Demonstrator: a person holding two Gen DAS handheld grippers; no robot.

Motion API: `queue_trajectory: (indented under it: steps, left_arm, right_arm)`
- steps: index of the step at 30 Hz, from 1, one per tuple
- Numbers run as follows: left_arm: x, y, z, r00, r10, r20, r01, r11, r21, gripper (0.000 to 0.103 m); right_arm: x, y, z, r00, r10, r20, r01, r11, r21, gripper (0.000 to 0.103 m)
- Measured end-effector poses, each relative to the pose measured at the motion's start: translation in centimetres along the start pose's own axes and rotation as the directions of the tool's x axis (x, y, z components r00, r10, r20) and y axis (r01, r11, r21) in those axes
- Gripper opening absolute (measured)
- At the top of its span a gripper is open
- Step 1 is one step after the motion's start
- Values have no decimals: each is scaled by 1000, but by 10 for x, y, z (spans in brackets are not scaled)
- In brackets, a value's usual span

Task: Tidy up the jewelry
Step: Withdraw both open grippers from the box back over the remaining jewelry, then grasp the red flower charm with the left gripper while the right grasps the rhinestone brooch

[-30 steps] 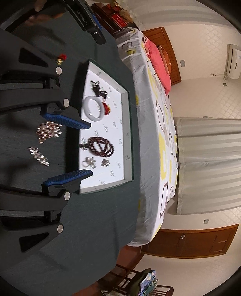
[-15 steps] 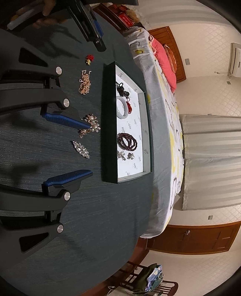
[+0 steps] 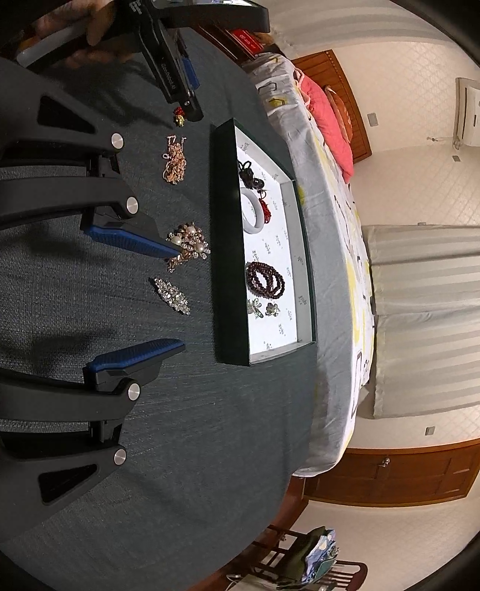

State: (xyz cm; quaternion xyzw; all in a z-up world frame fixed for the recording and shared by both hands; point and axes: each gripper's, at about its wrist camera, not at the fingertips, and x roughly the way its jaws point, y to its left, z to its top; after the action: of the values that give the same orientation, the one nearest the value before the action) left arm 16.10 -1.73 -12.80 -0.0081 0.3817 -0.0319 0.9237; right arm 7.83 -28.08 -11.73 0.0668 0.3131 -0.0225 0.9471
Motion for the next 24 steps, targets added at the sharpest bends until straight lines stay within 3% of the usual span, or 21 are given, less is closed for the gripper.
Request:
queue_trajectory:
  steps: [7,8,9,12,21,24]
  left_arm:
    - [11,2,3,999,-4,-49,4,1000,-8,67]
    - [14,3,3,998,-7,-63,7,1000,-13,64]
    - [16,3,3,997,-12,-76,11,1000,-17,55]
    - [21,6,2,995,-14,-101,11,999,-31,50]
    - [20,5,1,995,-7,-102,5,1000,-20,47]
    - [21,3,1,995,7,-103,-7,1000,-2,34]
  right_arm:
    - [6,0,-2,1000,4,-21,-3,1000,3,45]
    - [6,-1,-3,1000,3,-22,-3,1000,4,45]
    - [6,-1,-3,1000,3,-23,-3,1000,4,45]
    - [6,-1,-3,1000,2,-23,-2,1000,3,46]
    - [8,-1,-3,1000,-1,-27,1,1000,3,45]
    - [9,-1,-3,1000,-1,-31,1,1000,5,46]
